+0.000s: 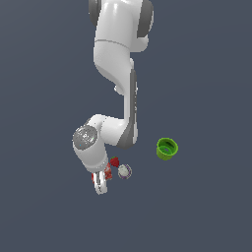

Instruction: Pick up a designated object from a clutter of objects.

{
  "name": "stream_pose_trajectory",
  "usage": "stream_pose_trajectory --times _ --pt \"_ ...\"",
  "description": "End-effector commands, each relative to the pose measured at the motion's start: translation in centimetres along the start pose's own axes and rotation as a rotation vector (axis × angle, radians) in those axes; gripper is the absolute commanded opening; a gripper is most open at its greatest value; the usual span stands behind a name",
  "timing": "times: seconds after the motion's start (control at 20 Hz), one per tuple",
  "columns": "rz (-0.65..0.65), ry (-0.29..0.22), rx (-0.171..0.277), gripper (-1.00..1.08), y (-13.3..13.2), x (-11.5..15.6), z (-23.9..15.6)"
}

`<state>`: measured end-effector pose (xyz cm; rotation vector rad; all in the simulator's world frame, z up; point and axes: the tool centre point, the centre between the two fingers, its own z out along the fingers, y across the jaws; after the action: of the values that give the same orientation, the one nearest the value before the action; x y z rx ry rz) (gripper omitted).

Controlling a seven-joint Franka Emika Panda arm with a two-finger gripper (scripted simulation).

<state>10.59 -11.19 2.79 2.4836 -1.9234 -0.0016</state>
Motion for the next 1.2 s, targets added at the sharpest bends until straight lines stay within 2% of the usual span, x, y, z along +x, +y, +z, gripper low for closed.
stream_pose_trajectory --times 0.0,0.2,0.25,1.15 --pt "0.001 0.000 0.001 1.00 0.0 0.0 0.9" --pt "0.001 0.000 0.001 1.00 -0.1 0.0 1.3" --pt "0.001 0.000 0.001 -1.00 -0.1 0.0 1.3" --pt "0.001 0.000 0.001 -1.00 0.5 -0.1 0.0"
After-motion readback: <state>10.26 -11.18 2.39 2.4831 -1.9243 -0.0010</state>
